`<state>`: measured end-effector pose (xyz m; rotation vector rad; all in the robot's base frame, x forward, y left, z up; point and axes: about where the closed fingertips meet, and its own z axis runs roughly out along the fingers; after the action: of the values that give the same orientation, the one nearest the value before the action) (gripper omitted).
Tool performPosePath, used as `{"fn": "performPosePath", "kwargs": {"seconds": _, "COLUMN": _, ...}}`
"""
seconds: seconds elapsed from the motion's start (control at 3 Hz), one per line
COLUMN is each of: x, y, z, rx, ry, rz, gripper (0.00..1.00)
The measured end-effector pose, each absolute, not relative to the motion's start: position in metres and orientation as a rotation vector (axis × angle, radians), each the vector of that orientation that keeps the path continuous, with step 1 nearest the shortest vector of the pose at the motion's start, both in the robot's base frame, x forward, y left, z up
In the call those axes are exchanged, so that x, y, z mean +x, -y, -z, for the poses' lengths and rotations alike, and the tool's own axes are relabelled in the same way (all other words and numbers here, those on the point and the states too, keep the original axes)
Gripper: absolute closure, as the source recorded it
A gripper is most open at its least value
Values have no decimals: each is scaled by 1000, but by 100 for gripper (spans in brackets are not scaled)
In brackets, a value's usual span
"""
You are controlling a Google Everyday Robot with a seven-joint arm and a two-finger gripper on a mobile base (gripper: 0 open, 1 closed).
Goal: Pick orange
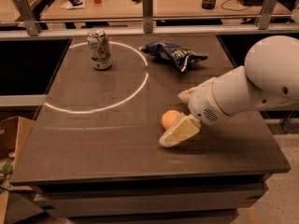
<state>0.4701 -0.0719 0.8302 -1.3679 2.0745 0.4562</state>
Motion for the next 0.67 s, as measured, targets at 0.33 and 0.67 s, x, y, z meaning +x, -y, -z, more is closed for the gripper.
{"fn": "performPosePath", "kwargs": {"seconds": 0.33, "x": 469, "y": 69, "z": -827, "rx": -1387, "ry": -2073, "rz": -471, "gripper": 41}}
{"fn": "performPosePath", "kwargs": {"seconds": 0.67, "x": 469, "y": 66, "z": -824, "rx": -1402, "ry": -2073, "rz": -479, "gripper": 65}}
